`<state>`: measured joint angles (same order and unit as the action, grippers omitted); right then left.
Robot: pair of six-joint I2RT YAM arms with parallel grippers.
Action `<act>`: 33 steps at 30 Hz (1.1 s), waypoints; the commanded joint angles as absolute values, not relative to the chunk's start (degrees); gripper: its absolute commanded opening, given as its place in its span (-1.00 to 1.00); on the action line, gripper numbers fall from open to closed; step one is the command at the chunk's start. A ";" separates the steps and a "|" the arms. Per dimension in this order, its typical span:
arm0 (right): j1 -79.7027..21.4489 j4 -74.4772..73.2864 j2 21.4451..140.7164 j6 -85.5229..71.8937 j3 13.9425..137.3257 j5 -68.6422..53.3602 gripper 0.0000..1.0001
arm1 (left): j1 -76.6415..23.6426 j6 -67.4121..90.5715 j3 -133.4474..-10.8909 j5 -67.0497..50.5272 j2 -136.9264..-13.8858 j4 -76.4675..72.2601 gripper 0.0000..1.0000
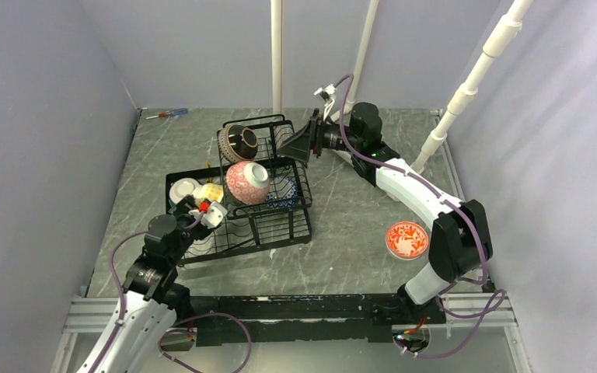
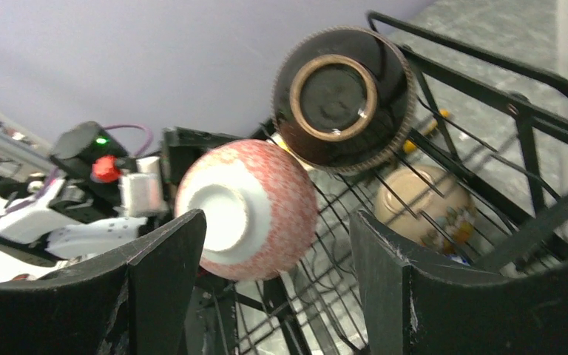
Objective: Load the bowls into the dish rack
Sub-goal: Turn the bowl upside down on the dish rack.
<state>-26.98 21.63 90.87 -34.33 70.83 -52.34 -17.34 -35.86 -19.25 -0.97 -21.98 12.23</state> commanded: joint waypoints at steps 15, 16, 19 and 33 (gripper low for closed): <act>-26.54 -11.48 87.56 -20.05 72.02 -34.20 0.72 | -17.58 -32.25 -20.99 -0.09 -14.86 12.79 -0.95; -26.54 -11.62 88.59 -20.65 72.67 -36.00 0.71 | -17.58 -32.21 -20.88 -0.09 -15.00 12.75 -0.95; -26.66 -8.87 89.99 -23.12 72.55 -40.18 0.69 | -17.58 -32.17 -20.83 -0.09 -15.45 12.73 -0.95; -24.23 -2.40 90.94 -28.16 69.43 -46.42 -0.63 | -17.58 -32.29 -20.51 -2.59 -16.00 12.34 -0.95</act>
<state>-25.50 -3.09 91.22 -28.67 71.13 -45.21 -17.45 -33.12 -19.25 -0.60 -15.94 17.04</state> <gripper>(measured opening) 0.557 0.647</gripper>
